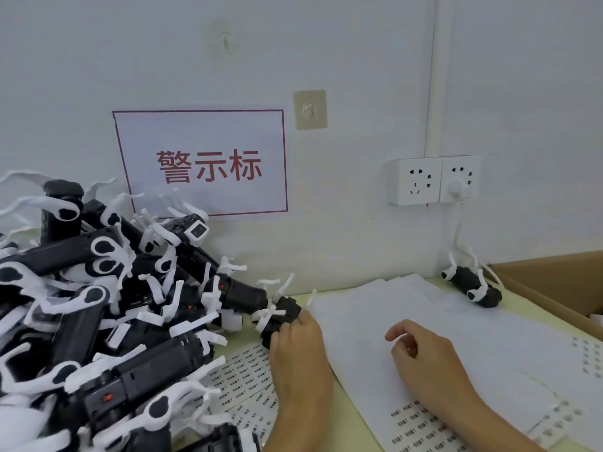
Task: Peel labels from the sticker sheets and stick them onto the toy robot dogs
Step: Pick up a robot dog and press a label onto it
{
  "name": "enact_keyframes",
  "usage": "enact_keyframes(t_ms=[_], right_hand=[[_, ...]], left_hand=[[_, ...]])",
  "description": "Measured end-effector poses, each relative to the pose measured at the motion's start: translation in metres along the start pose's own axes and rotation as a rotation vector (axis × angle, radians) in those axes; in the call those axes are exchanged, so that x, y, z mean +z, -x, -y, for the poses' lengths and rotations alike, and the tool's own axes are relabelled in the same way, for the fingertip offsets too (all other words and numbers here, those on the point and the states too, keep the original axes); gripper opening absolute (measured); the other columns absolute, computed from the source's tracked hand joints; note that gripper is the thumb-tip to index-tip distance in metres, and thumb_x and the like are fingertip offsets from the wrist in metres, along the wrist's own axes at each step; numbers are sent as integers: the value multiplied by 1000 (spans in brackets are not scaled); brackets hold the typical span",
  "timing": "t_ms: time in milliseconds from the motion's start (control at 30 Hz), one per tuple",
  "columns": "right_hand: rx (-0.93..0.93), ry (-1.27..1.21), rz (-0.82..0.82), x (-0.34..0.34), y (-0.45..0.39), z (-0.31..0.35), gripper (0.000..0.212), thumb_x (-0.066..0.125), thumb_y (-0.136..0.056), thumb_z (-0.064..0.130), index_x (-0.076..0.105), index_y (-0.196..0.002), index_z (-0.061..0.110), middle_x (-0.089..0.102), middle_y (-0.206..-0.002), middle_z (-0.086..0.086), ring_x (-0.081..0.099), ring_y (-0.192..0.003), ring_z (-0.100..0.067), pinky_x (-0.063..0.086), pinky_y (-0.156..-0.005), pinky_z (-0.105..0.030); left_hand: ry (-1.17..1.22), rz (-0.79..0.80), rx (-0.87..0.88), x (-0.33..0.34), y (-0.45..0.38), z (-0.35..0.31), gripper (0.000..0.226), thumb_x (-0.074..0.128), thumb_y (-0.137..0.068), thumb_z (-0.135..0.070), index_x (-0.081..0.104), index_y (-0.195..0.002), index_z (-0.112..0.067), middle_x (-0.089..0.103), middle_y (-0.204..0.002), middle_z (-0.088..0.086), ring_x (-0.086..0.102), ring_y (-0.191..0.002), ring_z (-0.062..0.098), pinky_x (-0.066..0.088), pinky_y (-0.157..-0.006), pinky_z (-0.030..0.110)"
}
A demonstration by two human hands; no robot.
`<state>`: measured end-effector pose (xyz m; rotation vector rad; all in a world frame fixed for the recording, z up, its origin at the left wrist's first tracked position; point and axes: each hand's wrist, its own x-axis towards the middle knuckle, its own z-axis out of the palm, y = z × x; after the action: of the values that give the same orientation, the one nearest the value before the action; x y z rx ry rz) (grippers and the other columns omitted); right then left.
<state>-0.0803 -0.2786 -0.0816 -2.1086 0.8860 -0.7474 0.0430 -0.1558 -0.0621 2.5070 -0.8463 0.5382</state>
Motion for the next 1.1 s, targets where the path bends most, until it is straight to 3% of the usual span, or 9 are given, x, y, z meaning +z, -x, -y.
enact_keyframes(t_ms=[100, 267, 400, 533, 700, 800, 933, 1033, 1100], right_hand=[[7, -2, -1, 0, 0, 0, 24, 50, -90, 16, 63, -86, 35, 64, -67, 1, 49, -45, -2, 42, -53, -25], [-15, -8, 13, 1, 0, 1, 24, 49, -91, 14, 63, -87, 34, 60, -65, 4, 50, -47, -1, 39, -52, -20], [-67, 29, 23, 2, 0, 1, 24, 49, -92, 15, 63, -88, 35, 56, -60, 6, 50, -51, 0, 36, -51, -15], [-106, 88, 35, 3, 0, -1, 23, 49, -94, 18, 64, -92, 35, 60, -65, 8, 53, -59, 1, 38, -55, -14], [-229, 155, 39, 7, 0, 1, 24, 45, -97, 28, 68, -100, 37, 66, -95, 17, 56, -96, 1, 44, -82, -15], [-309, 116, 40, 8, 3, 2, 24, 39, -97, 31, 55, -79, 35, 57, -75, 11, 52, -78, -3, 45, -70, -26], [-255, -189, 89, 1, 2, 8, 30, 38, -94, 38, 65, -91, 27, 67, -81, -6, 61, -78, -22, 49, -75, -41], [-233, -375, 145, -5, 1, 11, 30, 47, -92, 52, 68, -104, 34, 70, -84, 8, 63, -79, -8, 47, -71, -21], [-241, -397, 143, -5, 0, 13, 18, 59, -93, 48, 67, -106, 38, 70, -86, 11, 65, -80, -6, 53, -74, -25]], left_hand=[[19, -232, 117, 2, 4, -3, 41, 93, -45, 10, 69, -74, -8, 53, -47, -2, 51, -41, 16, 47, -48, 31], [290, -424, 110, 16, 3, -6, 18, 81, -76, 1, 71, -86, -9, 59, -67, 0, 55, -60, 19, 45, -53, 27], [820, -181, -181, 22, 2, -10, 23, 45, -103, -29, 64, -94, -20, 64, -97, -14, 60, -94, 10, 44, -72, 21], [1166, -133, -304, 16, 0, -12, 23, 46, -105, -28, 63, -91, -22, 76, -89, -15, 67, -78, -5, 48, -66, 17], [1577, 37, -486, 11, 2, -28, 24, 45, -107, -24, 58, -100, -5, 78, -96, -7, 75, -87, 10, 58, -75, 28], [1851, 205, -608, 7, 4, -33, 17, 47, -106, -16, 53, -101, -1, 78, -102, 5, 75, -93, 19, 56, -81, 33], [1969, 321, -621, 9, 7, -29, 2, 57, -97, 1, 55, -96, 2, 75, -108, 20, 75, -97, 27, 62, -79, 34], [1960, 343, -554, 14, 9, -26, 32, 73, -75, -1, 60, -104, 5, 74, -106, 22, 75, -94, 29, 62, -71, 28], [1940, 373, -490, 16, 9, -26, 50, 78, -65, 0, 62, -112, 2, 75, -107, 20, 75, -95, 30, 62, -72, 28]])
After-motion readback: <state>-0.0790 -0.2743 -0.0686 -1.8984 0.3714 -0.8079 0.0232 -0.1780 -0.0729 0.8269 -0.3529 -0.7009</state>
